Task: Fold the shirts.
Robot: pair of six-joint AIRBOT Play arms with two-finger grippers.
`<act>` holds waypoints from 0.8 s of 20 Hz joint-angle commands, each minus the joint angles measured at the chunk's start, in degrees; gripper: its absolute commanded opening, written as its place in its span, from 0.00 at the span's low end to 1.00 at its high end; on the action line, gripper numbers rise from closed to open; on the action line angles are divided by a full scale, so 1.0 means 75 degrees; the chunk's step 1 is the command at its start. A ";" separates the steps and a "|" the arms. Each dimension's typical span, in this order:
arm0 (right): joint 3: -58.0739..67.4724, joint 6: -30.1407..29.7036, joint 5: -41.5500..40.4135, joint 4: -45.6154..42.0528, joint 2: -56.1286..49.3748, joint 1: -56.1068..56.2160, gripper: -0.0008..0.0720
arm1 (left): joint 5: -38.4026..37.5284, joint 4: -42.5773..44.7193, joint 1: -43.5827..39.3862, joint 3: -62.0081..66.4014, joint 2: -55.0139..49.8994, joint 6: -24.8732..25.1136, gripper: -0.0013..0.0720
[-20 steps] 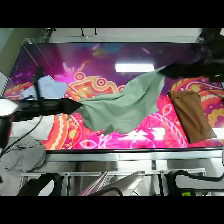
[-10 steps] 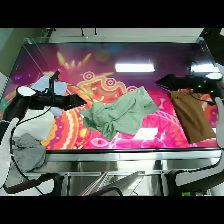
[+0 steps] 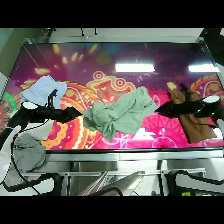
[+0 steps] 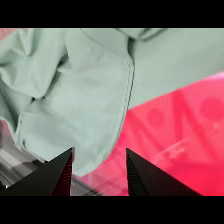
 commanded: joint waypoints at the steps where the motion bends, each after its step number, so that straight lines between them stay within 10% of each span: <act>1: -0.1221 0.0029 -0.0755 -0.0108 0.0184 0.0807 0.53 | 0.0592 0.0216 0.0137 0.0402 -0.0178 0.0128 0.95; 16: -0.1422 0.0251 -0.2346 0.0446 -0.0653 0.2999 0.52 | -0.1903 -0.0233 -0.0393 0.3704 -0.4095 -0.0099 0.94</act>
